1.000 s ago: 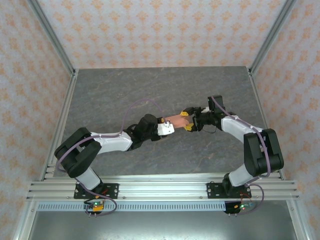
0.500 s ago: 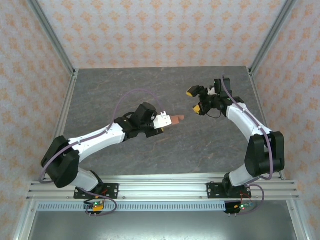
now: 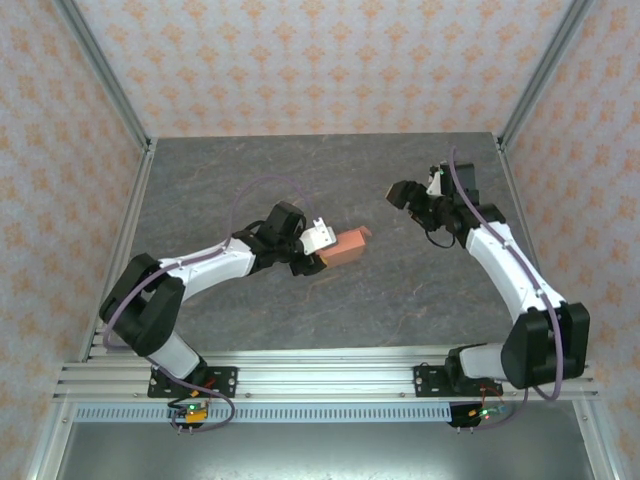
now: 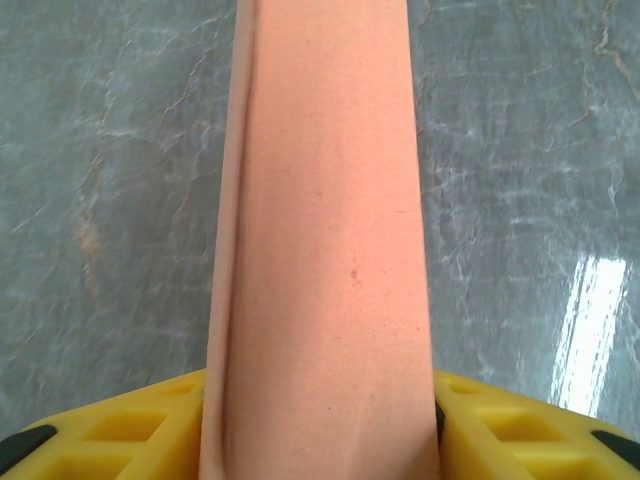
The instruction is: Fold the paper box
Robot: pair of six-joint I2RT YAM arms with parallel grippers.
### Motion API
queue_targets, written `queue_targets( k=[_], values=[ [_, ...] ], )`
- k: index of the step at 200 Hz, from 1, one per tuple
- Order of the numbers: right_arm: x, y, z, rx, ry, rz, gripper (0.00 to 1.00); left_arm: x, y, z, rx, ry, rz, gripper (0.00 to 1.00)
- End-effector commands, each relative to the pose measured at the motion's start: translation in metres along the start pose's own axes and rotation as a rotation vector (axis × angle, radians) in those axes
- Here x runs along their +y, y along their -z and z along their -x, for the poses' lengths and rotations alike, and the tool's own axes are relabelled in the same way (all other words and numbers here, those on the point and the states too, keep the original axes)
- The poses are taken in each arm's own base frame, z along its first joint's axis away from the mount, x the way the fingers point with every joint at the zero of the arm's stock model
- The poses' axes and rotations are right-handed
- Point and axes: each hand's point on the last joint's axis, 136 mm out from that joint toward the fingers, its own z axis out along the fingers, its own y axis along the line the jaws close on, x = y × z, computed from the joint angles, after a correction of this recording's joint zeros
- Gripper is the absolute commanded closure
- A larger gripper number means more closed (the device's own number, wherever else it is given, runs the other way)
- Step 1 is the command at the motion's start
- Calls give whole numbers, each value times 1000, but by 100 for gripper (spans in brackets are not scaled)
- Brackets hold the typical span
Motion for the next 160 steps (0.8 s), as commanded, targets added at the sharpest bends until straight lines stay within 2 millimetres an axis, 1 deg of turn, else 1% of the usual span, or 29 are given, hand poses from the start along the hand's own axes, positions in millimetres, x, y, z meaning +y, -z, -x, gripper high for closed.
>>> queue_targets(
  k=[1,21,44,59,77,104,112,139,160],
  values=[
    [-20,-4,-25,66,120,-64,26,2,-9,19,-129,5,-12,48],
    [-16,-7,-35,105,163,-60,27,-1,-9,22,-146,-6,-25,43],
    [-12,-15,-46,131,287,-70,27,6,-8,22,-150,-5,-3,39],
    [-9,-22,-54,166,354,-75,27,8,-4,27,-169,7,6,37],
    [-2,-31,-56,164,403,-52,30,9,3,31,-181,4,14,36],
    [4,-44,-55,151,434,-25,35,14,6,24,-161,27,62,33],
    [4,-48,-55,155,447,-27,36,15,8,24,-165,43,73,31],
    [13,-58,-61,189,524,-2,40,13,23,32,-235,117,88,27],
    [15,-65,-58,188,552,-16,41,18,42,34,-286,199,151,25]
  ],
)
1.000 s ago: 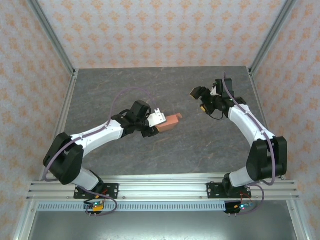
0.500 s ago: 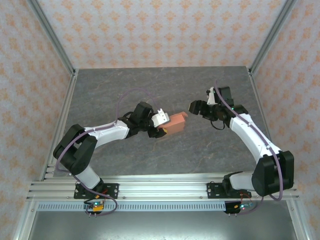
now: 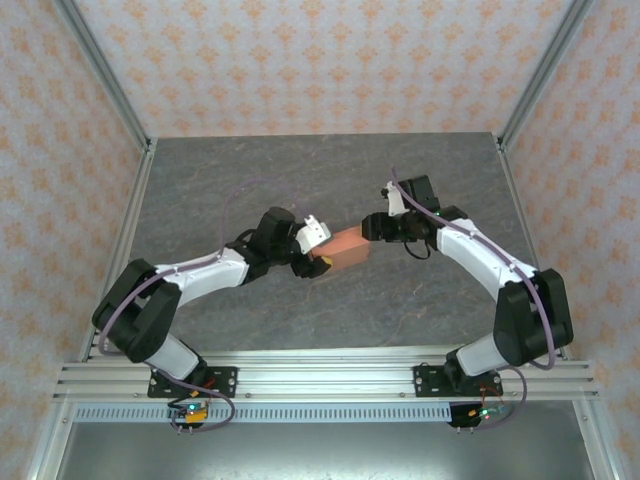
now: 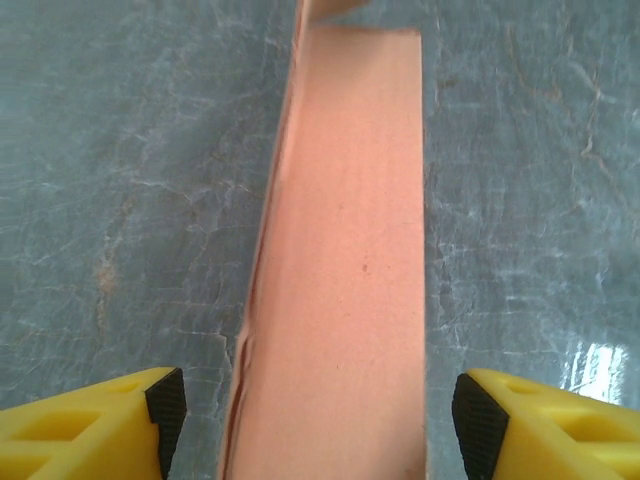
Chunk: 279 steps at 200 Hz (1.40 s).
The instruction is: Fold the paper box
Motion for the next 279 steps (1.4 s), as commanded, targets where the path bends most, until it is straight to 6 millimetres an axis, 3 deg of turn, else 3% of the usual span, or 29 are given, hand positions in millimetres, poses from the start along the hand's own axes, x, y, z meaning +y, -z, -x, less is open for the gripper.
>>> queue_targets(
  k=[1,45,79,109,150,184,222,260,279],
  values=[
    [8,0,22,-54,95,-10,41,13,26,26,-122,96,102,25],
    [15,-3,33,-55,116,-3,54,19,57,12,-149,232,214,23],
    [18,-2,28,-40,124,3,62,38,76,-1,-191,579,351,21],
    [21,-6,22,-26,106,24,68,35,79,8,-267,699,330,21],
    [26,-8,20,-20,94,27,72,32,75,4,-201,737,327,23],
    [25,-10,17,-12,67,22,77,23,69,1,-154,756,300,40],
    [23,-13,12,-2,43,19,79,12,64,-3,-77,725,306,48],
    [25,-12,14,-10,26,27,82,2,55,0,-12,723,247,68],
    [26,-11,16,-20,8,27,83,3,53,0,0,731,250,72]
  ],
)
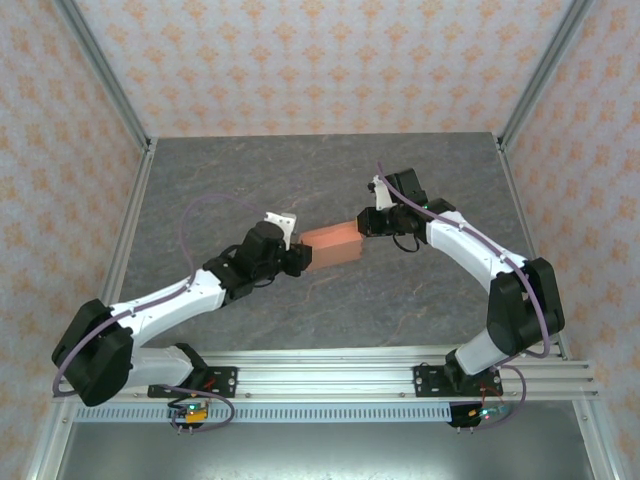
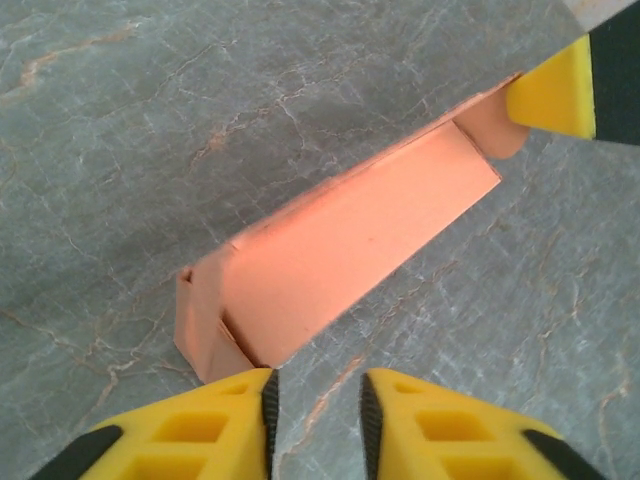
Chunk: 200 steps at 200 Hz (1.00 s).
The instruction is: Fold the paper box
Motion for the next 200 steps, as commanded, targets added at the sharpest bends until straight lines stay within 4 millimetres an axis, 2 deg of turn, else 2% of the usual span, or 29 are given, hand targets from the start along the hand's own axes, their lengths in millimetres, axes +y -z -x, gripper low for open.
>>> queue_targets(
  k=[1,43,51,62,67,79,99,120,144,176,200],
  values=[
    [1,-2,1,-14,-24,0,83,-3,-1,0,39,-1,9,72],
    [2,-1,0,-21,-33,10,84,1,-3,3,60,-45,53,75],
    [2,0,-1,-21,-29,7,84,4,1,8,53,-63,75,69],
    [0,-1,-2,-17,-24,-2,84,15,11,17,24,-80,128,50],
    [-1,0,-3,-16,-23,-5,84,22,16,21,8,-78,152,45],
    [-1,0,-4,-11,-23,-6,84,37,26,33,-31,-58,186,40],
    [0,1,-3,-17,-24,-2,84,55,32,49,-72,-40,205,38],
    [1,2,0,-27,-26,2,84,61,22,60,-55,-83,199,40],
    [4,3,3,-35,-29,13,84,54,6,70,-42,-155,171,46],
    [5,4,4,-46,-36,18,84,49,-13,88,-60,-200,158,45],
    [6,6,4,-54,-41,21,84,48,-26,90,-37,-242,148,44]
  ],
)
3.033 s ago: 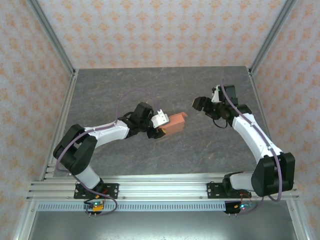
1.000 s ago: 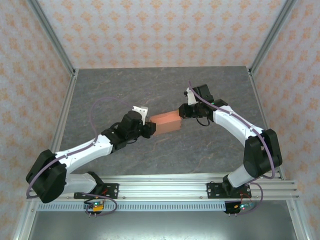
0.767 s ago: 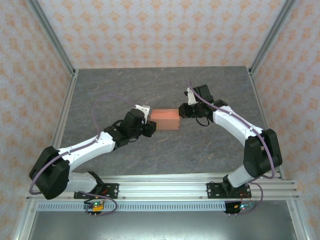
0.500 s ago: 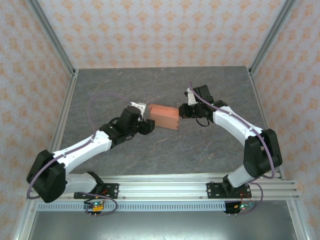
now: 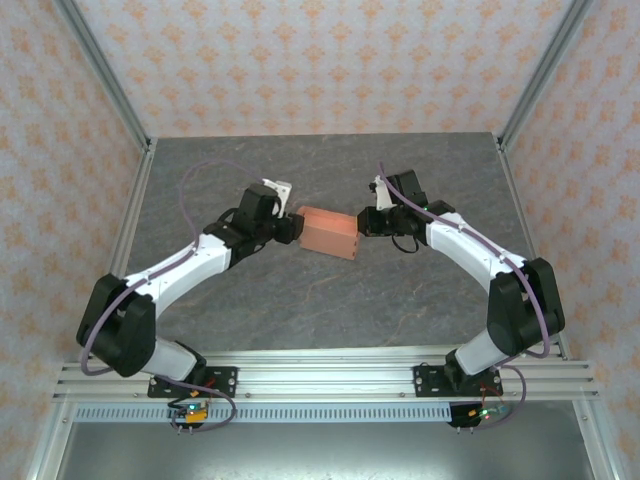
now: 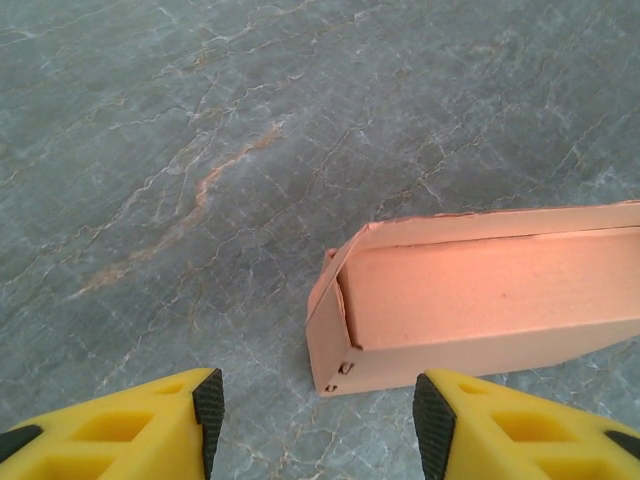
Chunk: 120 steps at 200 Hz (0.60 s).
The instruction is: Fold the paper box
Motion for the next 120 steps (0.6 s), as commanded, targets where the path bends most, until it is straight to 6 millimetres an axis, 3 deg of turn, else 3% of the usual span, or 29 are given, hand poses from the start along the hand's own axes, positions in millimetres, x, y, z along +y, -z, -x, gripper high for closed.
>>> queue_targets(
  k=[1,44,69,120],
  values=[
    [6,8,3,-36,2,13,84,-9,-2,27,-59,-82,-31,44],
    [6,9,2,-35,3,14,84,-4,-22,21,-6,-208,-10,51],
    [8,11,2,-36,4,20,84,-10,-26,27,-28,-254,-85,55],
    [9,12,2,-39,2,23,85,-29,-38,16,45,-268,-261,89]
  ],
)
